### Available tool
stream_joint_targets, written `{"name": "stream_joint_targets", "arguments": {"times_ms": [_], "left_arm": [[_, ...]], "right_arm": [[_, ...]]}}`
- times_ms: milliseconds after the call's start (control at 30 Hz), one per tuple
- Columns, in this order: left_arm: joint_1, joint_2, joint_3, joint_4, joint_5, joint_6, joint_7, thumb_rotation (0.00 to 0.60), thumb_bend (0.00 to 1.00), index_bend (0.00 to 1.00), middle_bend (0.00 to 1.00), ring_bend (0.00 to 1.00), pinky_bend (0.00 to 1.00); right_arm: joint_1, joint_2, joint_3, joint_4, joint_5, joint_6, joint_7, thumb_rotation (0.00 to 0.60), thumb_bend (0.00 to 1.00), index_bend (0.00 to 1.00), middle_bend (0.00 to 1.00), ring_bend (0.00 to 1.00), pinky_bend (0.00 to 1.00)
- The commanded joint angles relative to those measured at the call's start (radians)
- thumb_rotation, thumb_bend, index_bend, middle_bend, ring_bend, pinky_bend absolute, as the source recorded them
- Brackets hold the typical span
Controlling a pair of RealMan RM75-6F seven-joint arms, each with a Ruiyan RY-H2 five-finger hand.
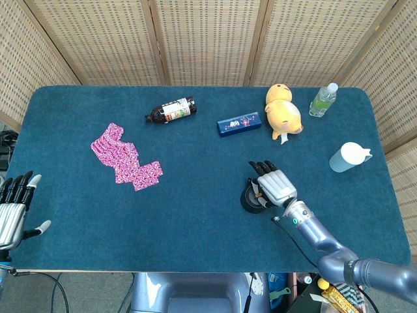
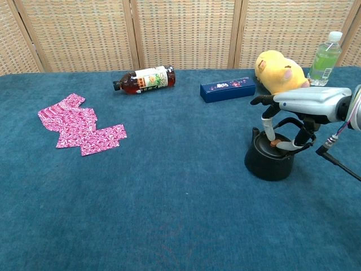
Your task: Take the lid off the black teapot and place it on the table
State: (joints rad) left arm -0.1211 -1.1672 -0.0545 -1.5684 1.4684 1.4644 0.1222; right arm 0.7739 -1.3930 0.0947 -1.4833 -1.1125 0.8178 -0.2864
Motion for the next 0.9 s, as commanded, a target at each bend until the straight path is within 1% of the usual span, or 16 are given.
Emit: {"name": "stream_joint_targets", "arguments": {"times_ms": [33,300,467,600,733,800,833,900], "left_arm": [[0.0,0.0,0.0,0.001,-0.001,-0.001,0.0,0.6,0.17,0.0,0.0,0.0,0.0],[-0.001,-0.001,0.0,0.003,-0.003,-0.004,-0.001,0.6,0.17,0.0,0.0,0.0,0.0],[-0.001,-0.001,0.001,0.003,-0.001,-0.003,0.0,0.6,0.17,0.0,0.0,0.0,0.0],[-0.001,-0.001,0.0,0.002,-0.002,-0.001,-0.001,0.6,0.17,0.0,0.0,0.0,0.0],[0.0,0.0,0.0,0.003,-0.002,-0.001,-0.003,0.6,0.17,0.0,0.0,0.0,0.0],[-0.001,0.0,-0.001,0.003,-0.004,-0.002,-0.004,0.6,0.17,0.0,0.0,0.0,0.0],[-0.001,0.001,-0.001,0.003,-0.004,-0.003,-0.005,0.6,0.17,0.0,0.0,0.0,0.0],[-0.001,0.001,-0.001,0.002,-0.004,-0.004,-0.006,0.6,0.17,0.0,0.0,0.0,0.0]], "right_arm": [[0.001,-0.002,0.001,0.003,0.002,-0.001,-0.001,0.6,0.52,0.55,0.03,0.0,0.0],[0.004,-0.007,-0.002,0.015,0.018,-0.015,-0.011,0.6,0.52,0.55,0.03,0.0,0.0],[0.006,-0.007,-0.002,0.011,0.021,-0.02,-0.013,0.6,0.54,0.55,0.03,0.0,0.0],[0.006,-0.012,-0.001,0.014,0.019,-0.013,-0.016,0.6,0.55,0.62,0.04,0.0,0.0],[0.003,-0.009,0.005,0.008,0.011,-0.001,-0.008,0.6,0.56,0.62,0.05,0.0,0.0],[0.0,-0.001,0.011,-0.003,0.002,0.011,0.0,0.6,0.56,0.62,0.05,0.0,0.0],[-0.001,0.014,0.024,-0.028,-0.015,0.031,0.008,0.6,0.56,0.62,0.05,0.0,0.0],[-0.003,0.038,0.032,-0.065,-0.034,0.045,0.017,0.6,0.56,0.62,0.05,0.0,0.0]]}}
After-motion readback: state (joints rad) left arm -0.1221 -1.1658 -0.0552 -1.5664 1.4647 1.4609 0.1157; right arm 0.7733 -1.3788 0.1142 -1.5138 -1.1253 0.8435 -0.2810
